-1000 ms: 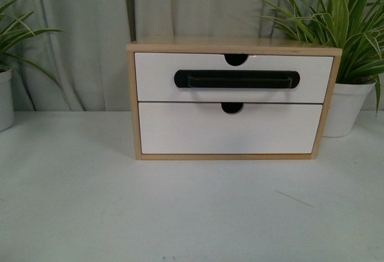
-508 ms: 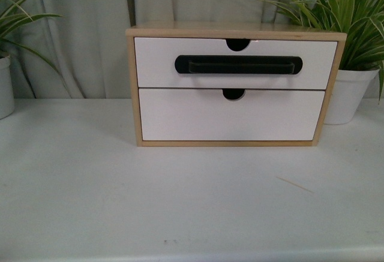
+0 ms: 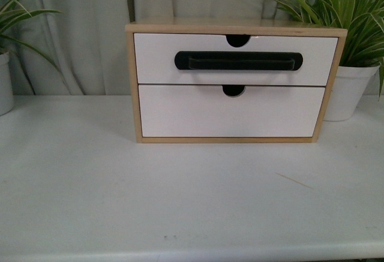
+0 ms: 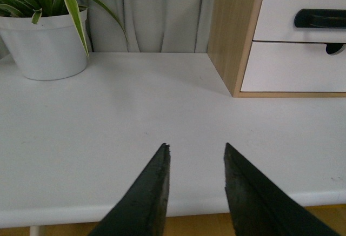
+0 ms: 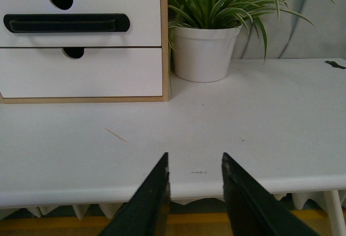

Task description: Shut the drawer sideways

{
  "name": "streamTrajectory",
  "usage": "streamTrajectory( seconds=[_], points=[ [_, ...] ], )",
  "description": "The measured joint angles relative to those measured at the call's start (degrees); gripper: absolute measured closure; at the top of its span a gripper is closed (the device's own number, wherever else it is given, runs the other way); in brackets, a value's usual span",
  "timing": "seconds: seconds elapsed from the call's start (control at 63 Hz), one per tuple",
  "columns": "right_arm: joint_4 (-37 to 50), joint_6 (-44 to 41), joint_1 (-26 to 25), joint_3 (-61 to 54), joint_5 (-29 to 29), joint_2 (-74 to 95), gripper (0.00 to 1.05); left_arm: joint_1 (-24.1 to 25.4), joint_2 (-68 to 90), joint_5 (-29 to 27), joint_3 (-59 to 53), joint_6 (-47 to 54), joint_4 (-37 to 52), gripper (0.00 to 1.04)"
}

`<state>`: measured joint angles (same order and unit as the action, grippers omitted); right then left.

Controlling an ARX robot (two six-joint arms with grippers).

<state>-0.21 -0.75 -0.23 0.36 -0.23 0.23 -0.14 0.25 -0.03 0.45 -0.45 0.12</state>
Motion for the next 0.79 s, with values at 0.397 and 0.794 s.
streamTrajectory(
  seconds=[0.397,0.794],
  points=[
    [0.0,0.11,0.0,-0.02,-0.02,0.0,0.07,0.0,0.0,0.0,0.0,0.04,0.0,0.06],
    [0.0,0.11,0.0,-0.02,-0.02,0.0,0.09,0.0,0.0,0.0,0.0,0.04,0.0,0.06]
  ],
)
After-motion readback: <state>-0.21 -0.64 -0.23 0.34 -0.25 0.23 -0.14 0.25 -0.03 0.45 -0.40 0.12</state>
